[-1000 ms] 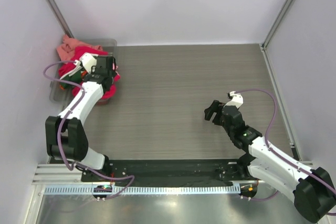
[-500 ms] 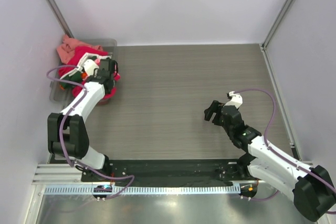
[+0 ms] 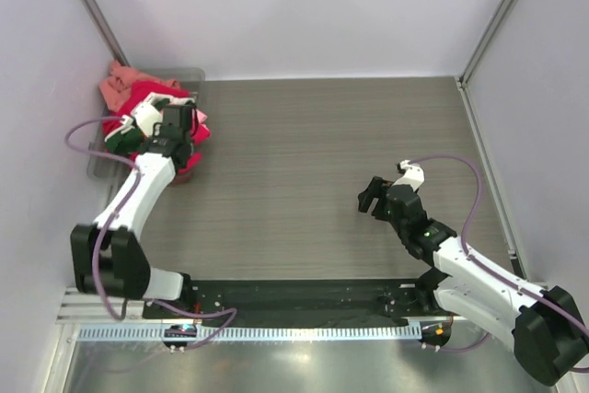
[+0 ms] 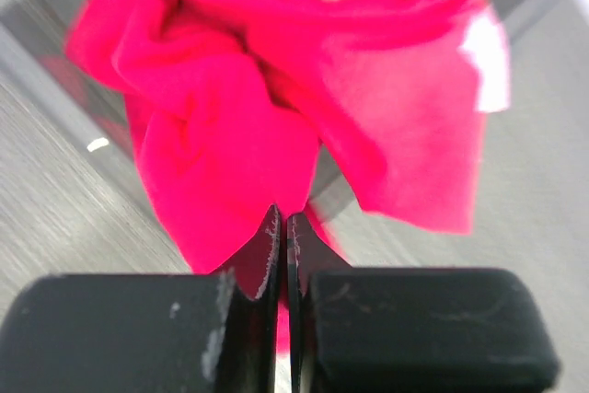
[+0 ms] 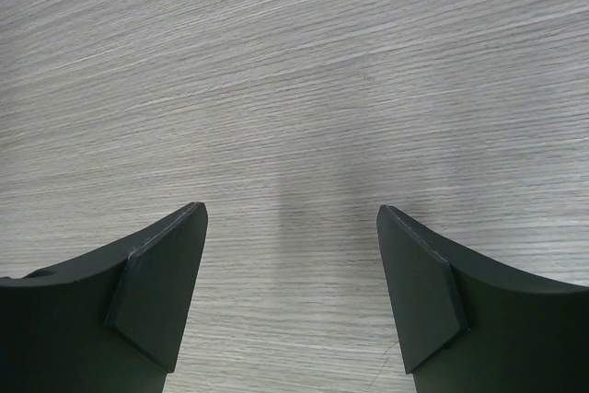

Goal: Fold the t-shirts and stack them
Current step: Grab the tshirt from the pile, then move the tshirt to the center of the board

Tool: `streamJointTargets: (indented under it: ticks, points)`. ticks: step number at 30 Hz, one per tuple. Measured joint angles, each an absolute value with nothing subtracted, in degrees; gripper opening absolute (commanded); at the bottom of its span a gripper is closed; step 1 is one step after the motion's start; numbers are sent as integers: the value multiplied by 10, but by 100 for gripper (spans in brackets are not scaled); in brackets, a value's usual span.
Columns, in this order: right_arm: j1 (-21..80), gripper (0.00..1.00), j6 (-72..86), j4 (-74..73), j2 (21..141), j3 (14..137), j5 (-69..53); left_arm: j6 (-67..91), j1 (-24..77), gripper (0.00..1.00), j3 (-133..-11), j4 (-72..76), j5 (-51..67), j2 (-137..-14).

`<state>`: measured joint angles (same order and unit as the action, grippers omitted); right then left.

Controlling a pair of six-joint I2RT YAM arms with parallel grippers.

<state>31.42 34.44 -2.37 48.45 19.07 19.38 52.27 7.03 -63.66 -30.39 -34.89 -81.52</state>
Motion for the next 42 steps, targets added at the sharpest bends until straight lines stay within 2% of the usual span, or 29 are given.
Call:
streamJointTargets:
  ticks: [7,13,17,20,22,25,31,34,37,39,42]
  points:
    - [314,81,344,-24,488,191,194,505,70,0,-672,-321,-340,-606]
    - [314,81,344,-24,488,191,194,480,69,0,-903,-345,-270,-574]
    - [314,81,344,-24,488,191,194,486,69,0,-1077,-341,-186,-584]
    - [314,81,344,-24,487,191,194,515,69,0,-1157,-322,-110,-593]
    - [314,81,344,-24,486,191,195,549,69,0,-1187,-298,-41,-605]
    - [314,81,344,-25,480,191,196,588,93,0,-1168,-248,40,-629]
    - [314,80,344,-25,462,191,198,574,317,0,-1106,-243,13,-754]
    - [314,79,344,-27,455,191,202,553,406,0,-1174,-271,19,-886]
    - [314,79,344,-38,440,191,207,541,445,0,-1305,-328,37,-1014]
    - [314,78,344,-48,422,191,212,537,449,0,-1367,-353,43,-1053]
    - [314,79,344,-59,387,190,227,532,447,0,-1372,-365,36,-1026]
